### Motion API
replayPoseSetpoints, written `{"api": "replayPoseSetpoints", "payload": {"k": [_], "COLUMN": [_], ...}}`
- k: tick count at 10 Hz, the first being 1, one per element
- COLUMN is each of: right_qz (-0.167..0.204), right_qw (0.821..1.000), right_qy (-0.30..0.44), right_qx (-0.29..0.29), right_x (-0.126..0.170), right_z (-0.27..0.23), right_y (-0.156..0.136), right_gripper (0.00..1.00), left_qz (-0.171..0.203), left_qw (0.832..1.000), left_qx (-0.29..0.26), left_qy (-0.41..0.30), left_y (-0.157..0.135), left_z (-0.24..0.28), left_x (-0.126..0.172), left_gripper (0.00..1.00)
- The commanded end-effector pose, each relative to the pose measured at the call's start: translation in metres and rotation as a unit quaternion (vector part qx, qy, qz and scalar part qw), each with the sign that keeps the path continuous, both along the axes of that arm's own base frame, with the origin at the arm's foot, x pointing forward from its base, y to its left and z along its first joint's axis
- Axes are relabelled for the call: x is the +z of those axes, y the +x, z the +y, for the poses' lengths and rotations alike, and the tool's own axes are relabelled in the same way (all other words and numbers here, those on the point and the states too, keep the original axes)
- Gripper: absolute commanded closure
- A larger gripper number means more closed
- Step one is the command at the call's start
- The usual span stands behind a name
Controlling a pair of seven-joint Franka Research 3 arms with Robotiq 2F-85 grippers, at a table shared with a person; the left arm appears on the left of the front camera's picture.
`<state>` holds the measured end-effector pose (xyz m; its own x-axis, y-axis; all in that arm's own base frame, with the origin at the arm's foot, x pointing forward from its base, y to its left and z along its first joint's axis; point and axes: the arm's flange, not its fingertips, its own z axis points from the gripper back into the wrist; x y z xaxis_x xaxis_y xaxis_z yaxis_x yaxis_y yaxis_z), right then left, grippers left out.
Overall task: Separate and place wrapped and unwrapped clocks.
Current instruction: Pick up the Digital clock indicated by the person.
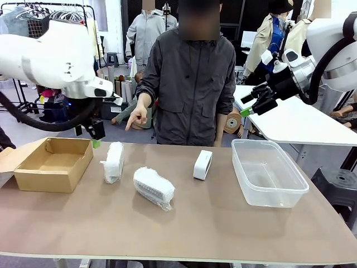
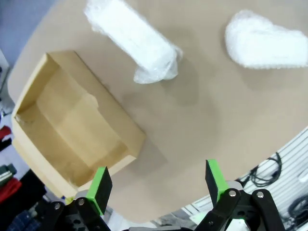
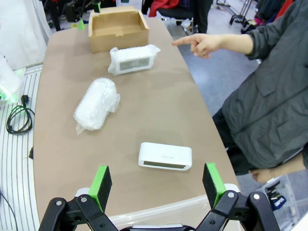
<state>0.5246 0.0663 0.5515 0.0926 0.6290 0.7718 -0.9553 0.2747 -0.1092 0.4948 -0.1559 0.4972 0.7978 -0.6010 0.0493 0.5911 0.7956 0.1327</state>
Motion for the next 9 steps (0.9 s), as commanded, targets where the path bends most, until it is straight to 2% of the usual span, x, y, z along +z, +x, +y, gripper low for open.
{"api": "replayPoseSetpoints", "payload": {"k": [1, 6, 9], "right_qz": [-0.001, -0.001, -0.001], "right_qw": [1.0, 1.0, 1.0], "right_qy": [0.001, 0.001, 0.001], "right_qx": [0.001, 0.001, 0.001], "right_x": [0.001, 0.001, 0.001], "right_z": [0.0, 0.0, 0.0], "right_y": [0.0, 0.0, 0.0], "right_gripper": [0.0, 0.0, 0.0], "left_qz": [0.017, 0.018, 0.027], "left_qw": [0.999, 0.994, 0.995], "left_qx": [0.02, 0.077, 0.066], "left_qy": [0.032, 0.072, 0.066], "left_y": [0.008, 0.033, 0.043], "left_z": [-0.028, -0.073, -0.072], "left_x": [-0.012, -0.048, -0.056], "left_gripper": [0.0, 0.0, 0.0]}}
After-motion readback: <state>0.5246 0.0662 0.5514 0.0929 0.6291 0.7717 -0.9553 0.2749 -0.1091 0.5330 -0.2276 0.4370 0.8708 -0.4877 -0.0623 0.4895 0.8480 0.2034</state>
